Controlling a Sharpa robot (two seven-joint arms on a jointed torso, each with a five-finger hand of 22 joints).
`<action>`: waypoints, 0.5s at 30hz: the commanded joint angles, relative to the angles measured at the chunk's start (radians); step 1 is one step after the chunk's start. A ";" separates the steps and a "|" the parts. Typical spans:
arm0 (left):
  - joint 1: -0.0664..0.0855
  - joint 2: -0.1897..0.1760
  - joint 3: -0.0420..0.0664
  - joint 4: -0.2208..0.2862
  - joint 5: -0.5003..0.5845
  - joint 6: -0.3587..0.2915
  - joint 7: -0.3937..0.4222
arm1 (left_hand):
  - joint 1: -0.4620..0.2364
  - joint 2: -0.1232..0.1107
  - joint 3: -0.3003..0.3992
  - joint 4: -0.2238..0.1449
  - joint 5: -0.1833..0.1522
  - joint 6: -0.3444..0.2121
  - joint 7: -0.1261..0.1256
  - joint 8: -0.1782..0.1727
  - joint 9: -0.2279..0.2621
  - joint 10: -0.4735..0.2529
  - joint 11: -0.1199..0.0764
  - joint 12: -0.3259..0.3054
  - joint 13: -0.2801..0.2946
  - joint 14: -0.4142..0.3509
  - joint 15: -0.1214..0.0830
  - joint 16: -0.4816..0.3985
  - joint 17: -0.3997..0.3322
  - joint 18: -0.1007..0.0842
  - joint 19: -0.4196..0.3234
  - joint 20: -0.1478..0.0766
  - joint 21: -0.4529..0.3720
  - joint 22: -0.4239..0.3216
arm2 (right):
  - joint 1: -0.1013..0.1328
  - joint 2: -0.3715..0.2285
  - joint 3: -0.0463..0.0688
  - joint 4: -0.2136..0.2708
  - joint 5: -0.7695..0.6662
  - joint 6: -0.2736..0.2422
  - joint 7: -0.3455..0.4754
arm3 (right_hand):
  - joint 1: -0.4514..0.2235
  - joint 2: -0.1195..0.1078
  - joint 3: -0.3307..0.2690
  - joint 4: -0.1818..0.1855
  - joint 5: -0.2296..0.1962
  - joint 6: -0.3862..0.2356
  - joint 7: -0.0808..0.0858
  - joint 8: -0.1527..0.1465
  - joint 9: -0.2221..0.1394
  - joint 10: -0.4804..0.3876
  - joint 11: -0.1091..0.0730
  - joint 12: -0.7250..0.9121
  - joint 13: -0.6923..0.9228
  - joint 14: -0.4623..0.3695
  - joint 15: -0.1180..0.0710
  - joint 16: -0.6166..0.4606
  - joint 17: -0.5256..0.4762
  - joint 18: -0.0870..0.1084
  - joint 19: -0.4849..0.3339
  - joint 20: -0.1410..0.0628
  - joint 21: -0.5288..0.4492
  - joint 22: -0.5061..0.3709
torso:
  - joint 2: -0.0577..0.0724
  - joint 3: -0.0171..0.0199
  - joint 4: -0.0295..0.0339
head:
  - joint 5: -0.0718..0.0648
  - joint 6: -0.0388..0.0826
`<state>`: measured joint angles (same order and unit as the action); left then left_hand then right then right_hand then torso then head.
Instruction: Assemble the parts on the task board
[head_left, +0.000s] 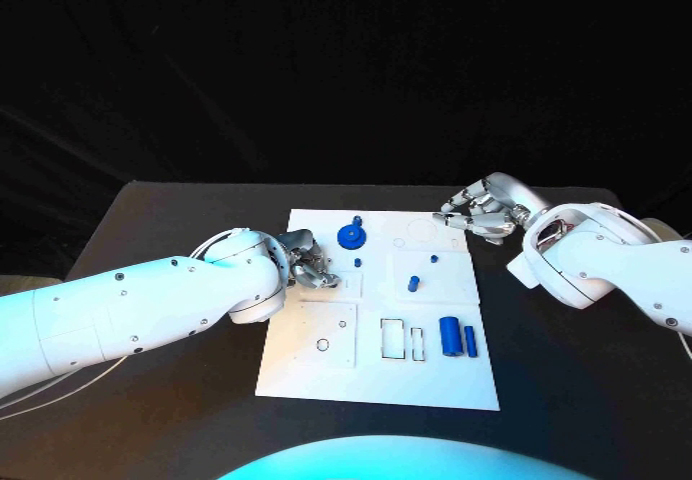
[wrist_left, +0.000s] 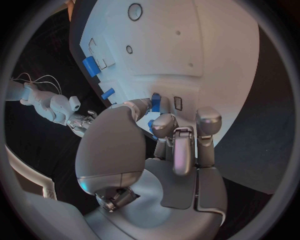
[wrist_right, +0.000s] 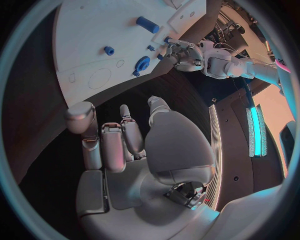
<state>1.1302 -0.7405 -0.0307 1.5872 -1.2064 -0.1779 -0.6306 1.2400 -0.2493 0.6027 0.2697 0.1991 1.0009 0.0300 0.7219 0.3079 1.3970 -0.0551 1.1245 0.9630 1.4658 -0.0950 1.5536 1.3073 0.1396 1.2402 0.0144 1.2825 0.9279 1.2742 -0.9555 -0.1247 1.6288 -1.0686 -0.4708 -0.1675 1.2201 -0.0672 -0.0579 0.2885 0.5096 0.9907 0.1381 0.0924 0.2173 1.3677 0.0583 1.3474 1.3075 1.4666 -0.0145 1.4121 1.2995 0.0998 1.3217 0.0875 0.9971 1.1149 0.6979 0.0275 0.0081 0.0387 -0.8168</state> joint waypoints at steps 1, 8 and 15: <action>-0.012 0.008 -0.011 -0.012 0.014 0.057 -0.044 | -0.026 0.005 0.161 -0.151 -0.002 0.010 -0.015 -0.005 -0.002 0.010 0.000 0.008 0.005 0.099 -0.009 0.007 0.242 -0.017 0.007 -0.002 0.005 0.001 | -0.001 0.002 0.000 0.000 -0.005 0.001 0.007 | -0.002 0.006 -0.004 0.000 0.006 0.004 -0.003 0.006 0.001 0.002 -0.005 0.002 0.021 0.044 -0.007 -0.006 0.000 0.020 0.006 -0.003 -0.006 0.000 | 0.000 0.0003 0.0012 | 0.000 -0.002; -0.010 0.012 -0.011 -0.020 0.010 0.051 -0.051 | -0.059 0.020 0.150 -0.117 -0.001 0.020 -0.021 -0.009 -0.005 0.012 -0.005 0.011 0.012 0.100 -0.013 0.008 0.244 -0.018 0.011 -0.006 0.005 0.004 | -0.001 0.003 0.000 -0.001 -0.005 0.001 0.008 | -0.002 0.006 -0.004 0.000 0.008 0.004 -0.003 0.006 0.001 0.002 -0.005 0.002 0.021 0.043 -0.007 -0.006 0.000 0.020 0.005 -0.003 -0.007 -0.001 | 0.000 0.0004 0.0006 | 0.000 0.001; -0.009 0.017 -0.011 -0.026 0.009 0.057 -0.055 | -0.075 0.016 0.140 -0.105 -0.001 0.025 -0.024 -0.011 -0.007 0.016 -0.007 0.019 0.024 0.101 -0.015 0.009 0.247 -0.018 0.014 -0.008 0.006 0.008 | -0.001 0.003 0.000 -0.002 -0.004 0.000 0.008 | -0.002 0.006 -0.004 0.000 0.008 0.004 -0.003 0.006 0.001 0.002 -0.005 0.002 0.021 0.043 -0.007 -0.006 0.000 0.020 0.005 -0.003 -0.007 -0.001 | 0.000 -0.0005 0.0013 | -0.009 0.000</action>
<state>1.1336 -0.7288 -0.0307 1.5734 -1.2025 -0.1670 -0.6449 1.1737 -0.2383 0.6479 0.2573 0.1946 1.0189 0.0160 0.7165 0.3033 1.4058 -0.0638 1.1385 0.9853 1.4657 -0.1021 1.5575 1.3080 0.1398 1.2476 0.0070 1.2819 0.9348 1.2742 -0.9530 -0.1247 1.6268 -1.0681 -0.4710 -0.1673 1.2201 -0.0672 -0.0578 0.2885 0.5136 0.9907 0.1381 0.0924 0.2172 1.3677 0.0583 1.3474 1.3074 1.4666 -0.0145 1.4121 1.2996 0.0997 1.3217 0.0875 0.9971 1.1150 0.6977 0.0274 0.0088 0.0364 -0.8172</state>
